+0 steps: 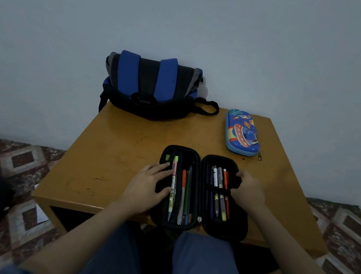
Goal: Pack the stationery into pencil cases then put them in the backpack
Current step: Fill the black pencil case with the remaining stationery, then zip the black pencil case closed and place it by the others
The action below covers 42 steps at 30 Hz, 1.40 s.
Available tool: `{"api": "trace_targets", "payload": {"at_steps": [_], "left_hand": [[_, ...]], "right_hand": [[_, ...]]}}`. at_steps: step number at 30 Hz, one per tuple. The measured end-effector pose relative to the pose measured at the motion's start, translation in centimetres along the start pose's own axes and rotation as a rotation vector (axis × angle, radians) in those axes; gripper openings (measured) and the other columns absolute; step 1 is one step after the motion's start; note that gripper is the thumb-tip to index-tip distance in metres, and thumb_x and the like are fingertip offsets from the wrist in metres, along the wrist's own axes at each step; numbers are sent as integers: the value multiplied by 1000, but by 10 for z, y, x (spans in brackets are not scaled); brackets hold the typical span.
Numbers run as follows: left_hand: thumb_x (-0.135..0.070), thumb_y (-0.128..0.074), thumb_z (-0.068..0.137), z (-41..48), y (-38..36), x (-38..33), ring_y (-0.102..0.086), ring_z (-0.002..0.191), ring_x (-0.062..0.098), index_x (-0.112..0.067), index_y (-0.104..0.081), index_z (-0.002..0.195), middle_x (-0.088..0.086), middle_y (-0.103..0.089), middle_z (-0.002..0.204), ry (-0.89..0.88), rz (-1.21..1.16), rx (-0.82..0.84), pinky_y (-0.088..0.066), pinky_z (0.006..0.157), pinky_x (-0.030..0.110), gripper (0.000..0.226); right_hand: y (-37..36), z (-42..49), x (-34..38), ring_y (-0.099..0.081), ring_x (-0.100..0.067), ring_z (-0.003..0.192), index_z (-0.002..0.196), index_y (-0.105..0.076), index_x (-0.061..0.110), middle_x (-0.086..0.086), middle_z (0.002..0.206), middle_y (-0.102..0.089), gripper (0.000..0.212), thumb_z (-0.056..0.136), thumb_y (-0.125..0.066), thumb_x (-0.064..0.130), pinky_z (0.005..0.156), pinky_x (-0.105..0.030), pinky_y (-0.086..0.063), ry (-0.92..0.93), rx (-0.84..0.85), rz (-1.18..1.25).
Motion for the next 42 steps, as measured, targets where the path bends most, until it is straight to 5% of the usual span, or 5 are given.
{"api": "trace_targets", "payload": {"at_steps": [9,19,27,35,42], "left_hand": [[-37,-43,97,3,-3,-4,-11,144,10,-24,-33,143,-13,-28,151,18,33,49,-21,113,25,49],[-17,-49,95,2,12,8,-54,78,4,-14,-54,128,0,-63,109,380,-564,-207,-45,57,6,33],[-27,-40,99,-1,8,1,-60,81,20,-19,-62,79,3,-62,82,562,-689,-112,-51,76,36,31],[-32,-43,98,0,9,-9,-55,98,15,-8,-58,124,3,-61,116,542,-659,-79,-45,83,22,38],[-36,-66,83,4,7,-30,-59,104,22,-12,-47,128,4,-59,119,466,-797,-51,-52,87,36,55]], "right_hand": [[13,-2,-1,-46,-19,57,58,-43,12,-4,59,-46,47,90,-53,45,54,-28,-37,-80,13,519],[10,-25,13,-61,-21,82,114,-63,14,-8,99,-66,27,98,-42,22,67,-31,-50,52,314,1040],[-20,-43,52,-53,-12,99,112,-66,20,6,108,-49,28,89,-58,6,82,-11,-44,406,172,482],[-26,-37,52,-58,-26,111,135,-42,5,-8,126,-55,56,88,-63,26,70,-33,-57,-81,358,707],[-24,-46,64,-61,-19,101,128,-51,12,-5,117,-62,34,99,-42,28,82,-35,-54,35,386,747]]}}
Point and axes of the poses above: each hand's wrist, its own z-axis towards the middle knuckle, its own y-axis out of the back of the hand, x = y × z, the point moved 1 cm from there along z, towards the middle knuckle
